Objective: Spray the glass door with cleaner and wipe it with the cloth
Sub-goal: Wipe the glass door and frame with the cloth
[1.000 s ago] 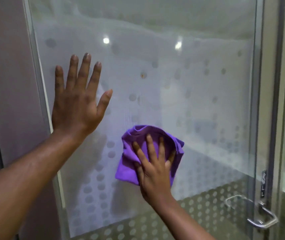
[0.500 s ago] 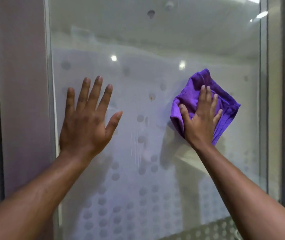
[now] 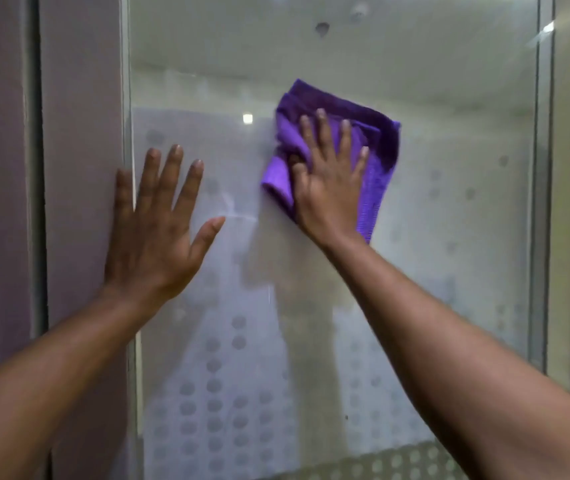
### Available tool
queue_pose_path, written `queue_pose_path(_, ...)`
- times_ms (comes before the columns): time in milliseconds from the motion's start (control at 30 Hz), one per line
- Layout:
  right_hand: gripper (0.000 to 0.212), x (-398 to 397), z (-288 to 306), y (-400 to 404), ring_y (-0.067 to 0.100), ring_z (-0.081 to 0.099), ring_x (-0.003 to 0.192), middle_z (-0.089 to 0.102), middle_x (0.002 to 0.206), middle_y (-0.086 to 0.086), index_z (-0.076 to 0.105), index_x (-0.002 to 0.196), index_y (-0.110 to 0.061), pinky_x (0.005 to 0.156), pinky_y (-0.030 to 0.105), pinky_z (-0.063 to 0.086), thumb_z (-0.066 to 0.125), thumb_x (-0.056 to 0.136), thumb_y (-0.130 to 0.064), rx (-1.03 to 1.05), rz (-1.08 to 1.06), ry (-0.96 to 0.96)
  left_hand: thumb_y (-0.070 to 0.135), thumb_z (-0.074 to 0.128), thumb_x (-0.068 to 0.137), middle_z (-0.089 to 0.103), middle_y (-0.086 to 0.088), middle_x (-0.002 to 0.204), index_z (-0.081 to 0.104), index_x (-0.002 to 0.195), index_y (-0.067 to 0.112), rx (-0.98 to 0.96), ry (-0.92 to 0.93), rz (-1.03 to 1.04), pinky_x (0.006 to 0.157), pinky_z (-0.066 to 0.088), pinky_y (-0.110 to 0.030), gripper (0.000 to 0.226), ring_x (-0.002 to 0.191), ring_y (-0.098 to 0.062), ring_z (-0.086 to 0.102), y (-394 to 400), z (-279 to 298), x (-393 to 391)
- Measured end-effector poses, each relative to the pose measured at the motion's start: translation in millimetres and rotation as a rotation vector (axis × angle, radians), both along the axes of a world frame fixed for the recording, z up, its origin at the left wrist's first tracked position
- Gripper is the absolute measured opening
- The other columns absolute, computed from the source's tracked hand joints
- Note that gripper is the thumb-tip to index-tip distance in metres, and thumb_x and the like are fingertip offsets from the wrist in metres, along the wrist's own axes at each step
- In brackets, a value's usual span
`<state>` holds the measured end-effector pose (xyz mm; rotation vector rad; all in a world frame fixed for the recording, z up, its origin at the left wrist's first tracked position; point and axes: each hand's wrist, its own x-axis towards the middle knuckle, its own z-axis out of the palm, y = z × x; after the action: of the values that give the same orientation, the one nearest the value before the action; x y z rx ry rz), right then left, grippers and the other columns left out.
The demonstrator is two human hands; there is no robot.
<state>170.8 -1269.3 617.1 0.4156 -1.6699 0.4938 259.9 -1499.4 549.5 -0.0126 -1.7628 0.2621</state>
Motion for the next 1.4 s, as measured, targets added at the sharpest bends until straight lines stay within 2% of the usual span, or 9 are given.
queue_pose_path(300,0.058,-16.1,-35.3,24.8,0.026,0.014,0.164,0.025,0.175,-0.003,0.03,0.165,-0.029,0.13,0.055,0.009,0.034,0.109,-0.041,0.519,-0.011,0.224,0.059,0.027,0.105,0.01,-0.011,0.178,0.019,0.169,0.013,-0.047,0.021,0.009,0.133,0.002,-0.055,0.079,0.166,-0.031,0.006,-22.9,-12.9,3.3)
queue_pose_path(533,0.072,-5.9,-73.1,6.1,0.031,0.009,0.164,0.016,0.177,-0.003,0.021,0.167,-0.026,0.126,0.068,0.008,0.031,0.098,-0.04,-0.507,-0.018,-0.164,0.062,0.024,0.107,0.011,-0.012,0.178,0.019,0.168,0.01,-0.15,0.017,0.01,0.133,0.004,-0.054,0.081,0.166,-0.03,0.008,-21.9,-14.7,-1.4)
queue_pose_path(667,0.067,30.7,-124.9,-68.6,0.032,0.005,0.164,0.014,0.177,-0.002,0.025,0.167,-0.03,0.127,0.067,0.004,0.04,0.103,-0.042,0.223,-0.029,0.037,0.059,0.02,0.109,0.016,-0.016,0.177,0.021,0.167,0.008,-0.14,0.041,-0.04,0.133,0.007,-0.055,0.078,0.165,-0.033,0.012,-21.8,-15.3,1.5)
queue_pose_path(800,0.057,22.0,-128.6,-30.7,0.031,0.012,0.164,0.024,0.175,0.0,0.031,0.165,-0.029,0.127,0.063,0.011,0.037,0.11,-0.044,0.45,-0.019,0.125,0.061,0.015,0.109,0.013,-0.018,0.177,0.016,0.168,0.005,-0.202,-0.047,-0.047,0.132,0.006,-0.058,0.08,0.165,-0.036,0.01,-24.5,-30.3,7.3)
queue_pose_path(867,0.057,6.2,-140.1,-3.4,0.031,0.014,0.163,0.026,0.175,0.001,0.032,0.165,-0.028,0.127,0.065,0.012,0.035,0.11,-0.04,0.328,-0.024,0.095,0.062,0.013,0.108,0.01,-0.018,0.177,0.014,0.168,0.005,-0.248,-0.115,-0.031,0.133,0.004,-0.058,0.083,0.165,-0.035,0.007,-27.6,-53.6,9.4)
queue_pose_path(1033,0.072,11.9,-180.9,-28.8,0.032,0.009,0.164,0.015,0.177,-0.003,0.018,0.168,-0.026,0.125,0.07,0.008,0.027,0.099,-0.043,-0.628,-0.052,-0.253,0.062,0.011,0.109,0.004,-0.017,0.178,0.006,0.168,0.003,-0.237,-0.155,0.009,0.133,0.002,-0.058,0.083,0.165,-0.034,0.003,-30.0,-101.8,7.4)
queue_pose_path(1267,0.059,10.9,-243.6,-8.4,0.038,0.014,0.162,0.024,0.172,0.003,0.031,0.162,-0.028,0.127,0.067,0.006,0.039,0.106,-0.042,0.434,0.01,0.056,0.061,0.014,0.11,0.006,-0.02,0.177,0.007,0.168,0.004,-0.232,-0.145,-0.001,0.132,0.005,-0.062,0.082,0.165,-0.036,0.005,-30.4,-106.0,6.0)
queue_pose_path(1333,0.059,-0.9,-255.5,12.6,0.038,0.017,0.162,0.027,0.172,0.004,0.031,0.162,-0.028,0.128,0.064,0.005,0.04,0.105,-0.037,0.3,-0.016,0.02,0.062,0.017,0.11,0.005,-0.02,0.177,0.006,0.168,0.003,-0.225,-0.147,0.002,0.132,0.004,-0.061,0.083,0.165,-0.036,0.004,-29.7,-106.7,7.0)
queue_pose_path(1400,0.066,1.7,-267.2,-0.1,0.036,0.015,0.162,0.025,0.174,0.003,0.027,0.165,-0.028,0.127,0.067,0.005,0.042,0.101,-0.031,-0.202,-0.031,-0.126,0.063,0.018,0.11,0.004,-0.02,0.177,0.005,0.168,0.002,-0.227,-0.157,0.012,0.132,0.003,-0.061,0.084,0.165,-0.037,0.003,-28.1,-106.9,8.0)
